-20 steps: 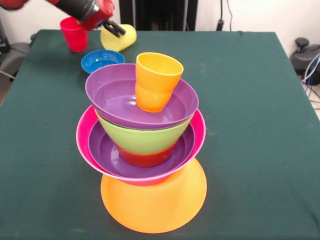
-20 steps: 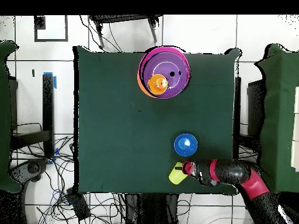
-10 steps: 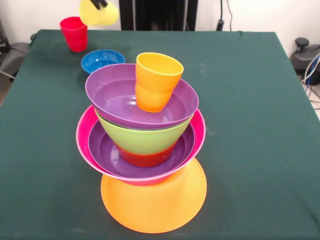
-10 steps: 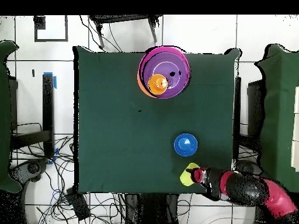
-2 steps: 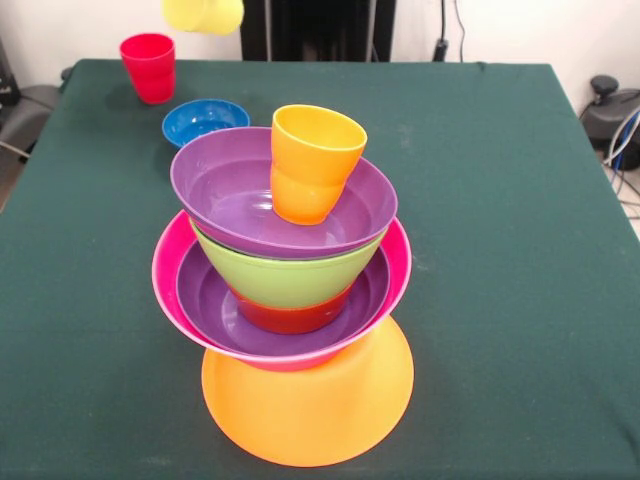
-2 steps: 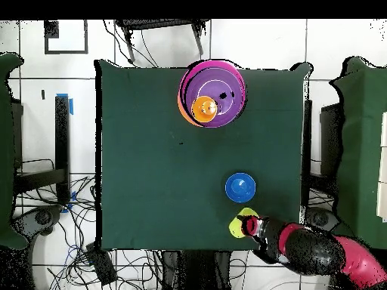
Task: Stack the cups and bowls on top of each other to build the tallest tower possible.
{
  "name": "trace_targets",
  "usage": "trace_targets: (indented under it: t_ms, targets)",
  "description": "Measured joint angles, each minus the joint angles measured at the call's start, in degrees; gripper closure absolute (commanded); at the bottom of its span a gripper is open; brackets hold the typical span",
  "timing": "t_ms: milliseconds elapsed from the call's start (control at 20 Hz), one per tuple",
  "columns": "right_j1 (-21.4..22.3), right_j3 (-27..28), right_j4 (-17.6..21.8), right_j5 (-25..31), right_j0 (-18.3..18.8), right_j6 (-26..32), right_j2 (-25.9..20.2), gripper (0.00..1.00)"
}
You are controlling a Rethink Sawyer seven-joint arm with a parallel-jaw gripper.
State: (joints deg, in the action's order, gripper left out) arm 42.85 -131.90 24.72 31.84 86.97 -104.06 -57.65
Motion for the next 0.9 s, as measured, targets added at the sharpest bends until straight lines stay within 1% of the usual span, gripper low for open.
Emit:
trace_targets:
  t_ms: [50, 100, 150, 300, 350, 500, 600, 750, 800, 900]
  targets:
    - [1.53, -1.09, -1.10, -2.32, -0.76, -1.07, -0.38, 1.00]
    - [2.25, -1.56, -1.62, -3.39, -1.04, -1.53, -0.61, 1.00]
    - [4.41, -2.85, -3.23, -6.27, -1.66, -2.83, -1.51, 1.00]
    - [8.43, -4.72, -6.52, -10.58, -2.33, -4.95, -3.74, 1.00]
    - [10.37, -5.31, -8.06, -12.27, -2.62, -5.88, -4.80, 1.00]
    - [15.11, -5.84, -11.46, -15.78, -3.97, -8.00, -6.56, 1.00]
    - [17.71, -5.69, -12.95, -17.21, -5.57, -9.01, -6.68, 1.00]
    - [19.99, -5.34, -14.02, -18.10, -7.55, -9.71, -6.66, 1.00]
    - [21.34, -4.92, -14.52, -18.59, -9.20, -9.99, -6.41, 1.00]
    - [22.56, -4.25, -14.99, -19.03, -11.41, -10.15, -5.73, 1.00]
